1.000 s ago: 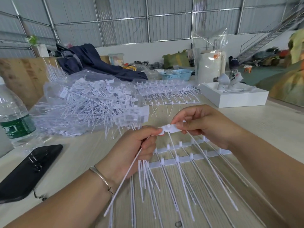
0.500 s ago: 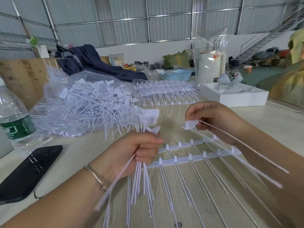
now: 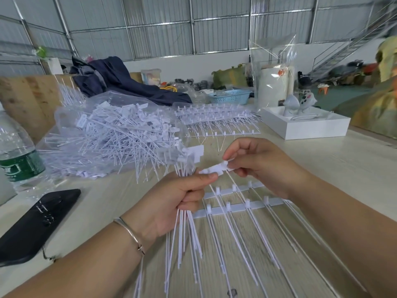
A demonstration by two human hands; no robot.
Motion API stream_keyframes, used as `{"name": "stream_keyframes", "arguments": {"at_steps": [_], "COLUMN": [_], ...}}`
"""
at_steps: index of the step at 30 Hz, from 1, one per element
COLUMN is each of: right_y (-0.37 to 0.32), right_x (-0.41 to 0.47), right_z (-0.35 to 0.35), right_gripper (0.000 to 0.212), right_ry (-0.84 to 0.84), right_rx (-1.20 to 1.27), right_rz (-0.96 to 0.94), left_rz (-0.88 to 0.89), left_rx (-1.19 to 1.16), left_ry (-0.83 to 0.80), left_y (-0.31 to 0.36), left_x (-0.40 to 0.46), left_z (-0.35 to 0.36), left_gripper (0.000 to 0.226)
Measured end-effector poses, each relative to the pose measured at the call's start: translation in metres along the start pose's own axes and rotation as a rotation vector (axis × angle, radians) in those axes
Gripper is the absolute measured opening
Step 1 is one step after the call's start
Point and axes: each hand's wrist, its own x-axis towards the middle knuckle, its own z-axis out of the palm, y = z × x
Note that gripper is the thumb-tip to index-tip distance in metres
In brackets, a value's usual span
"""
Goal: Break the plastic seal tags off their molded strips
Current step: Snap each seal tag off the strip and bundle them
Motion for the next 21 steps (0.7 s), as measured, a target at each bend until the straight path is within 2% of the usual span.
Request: {"name": "stream_keyframes", "arguments": {"at_steps": [5, 11, 14, 16, 19, 21], "right_y": [0.003, 0.004, 0.005, 0.008, 0.011, 0.014], "right_x": [0.001, -0.001, -0.002, -0.002, -0.004, -0.005], "right_z": [-0.006, -0.007, -0.003, -0.001, 0.005, 0.009], "right_gripper": [0.015, 0.014, 0.015, 0.022, 0.035, 0.057], "right_ry": [-0.02, -0.147, -0.21, -0.24, -0.295, -0.296], "right_rx": [0.044, 0.11, 0.118, 0.104, 0.075, 0.097], "right_rz": [-0.002, 0.029, 0.044, 0.063, 0.097, 0.103], "left_rz": [0.021, -0.013, -0.026, -0.016, -0.077, -0.098], "left_rx": [-0.121, -0.288, -0.339, -0.342, -0.344, -0.337], "left_ry": [0.1, -0.058, -0.186, -0.279, -0.325, -0.35], "left_y": [0.001, 0.001, -0.001, -0.002, -0.003, -0.003], "left_x": [0.002, 0.001, -0.001, -0.002, -0.003, -0.004], "left_z": [-0.006, -0.008, -0.005, -0.002, 0.002, 0.003], "left_gripper": [0.029, 0.033, 0.03, 0.024, 0.047, 0.055]}}
